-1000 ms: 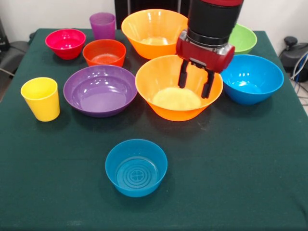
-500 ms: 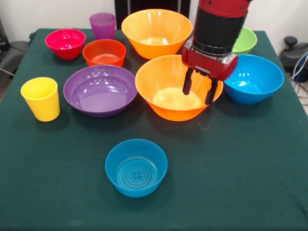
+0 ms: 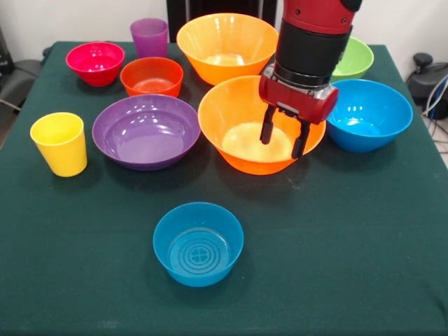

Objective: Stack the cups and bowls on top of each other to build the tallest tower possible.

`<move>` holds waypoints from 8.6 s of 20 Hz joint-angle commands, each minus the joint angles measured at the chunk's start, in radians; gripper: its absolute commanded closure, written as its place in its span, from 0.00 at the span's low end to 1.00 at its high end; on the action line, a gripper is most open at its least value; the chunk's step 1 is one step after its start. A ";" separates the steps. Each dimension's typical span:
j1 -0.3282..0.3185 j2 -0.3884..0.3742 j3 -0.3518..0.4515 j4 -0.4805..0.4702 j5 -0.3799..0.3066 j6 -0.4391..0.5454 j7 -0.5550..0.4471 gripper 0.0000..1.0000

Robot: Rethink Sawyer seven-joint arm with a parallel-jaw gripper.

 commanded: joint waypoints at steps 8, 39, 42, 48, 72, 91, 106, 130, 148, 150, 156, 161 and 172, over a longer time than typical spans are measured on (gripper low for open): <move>0.071 0.051 0.029 0.080 0.108 -0.024 0.209 0.00; 0.067 0.011 0.014 0.073 0.130 0.037 0.147 0.00; 0.072 0.014 0.007 0.055 0.131 0.056 0.145 0.00; 0.088 0.012 -0.006 0.036 0.139 0.088 0.155 0.00; 0.105 0.075 -0.008 0.007 0.187 0.035 0.146 0.00; 0.083 0.103 0.000 0.004 0.157 -0.021 0.107 1.00; 0.055 0.079 0.011 0.010 0.146 0.017 0.078 1.00; 0.073 0.086 0.009 0.010 0.146 0.022 0.087 1.00; 0.072 0.092 0.007 0.009 0.149 0.019 0.090 0.00; 0.071 0.091 0.009 0.009 0.149 0.019 0.089 0.00; 0.085 0.077 -0.002 0.005 0.153 0.046 0.096 0.00; 0.089 0.075 -0.006 0.007 0.153 0.047 0.098 0.00; 0.090 0.071 -0.011 -0.003 0.152 0.067 0.094 0.00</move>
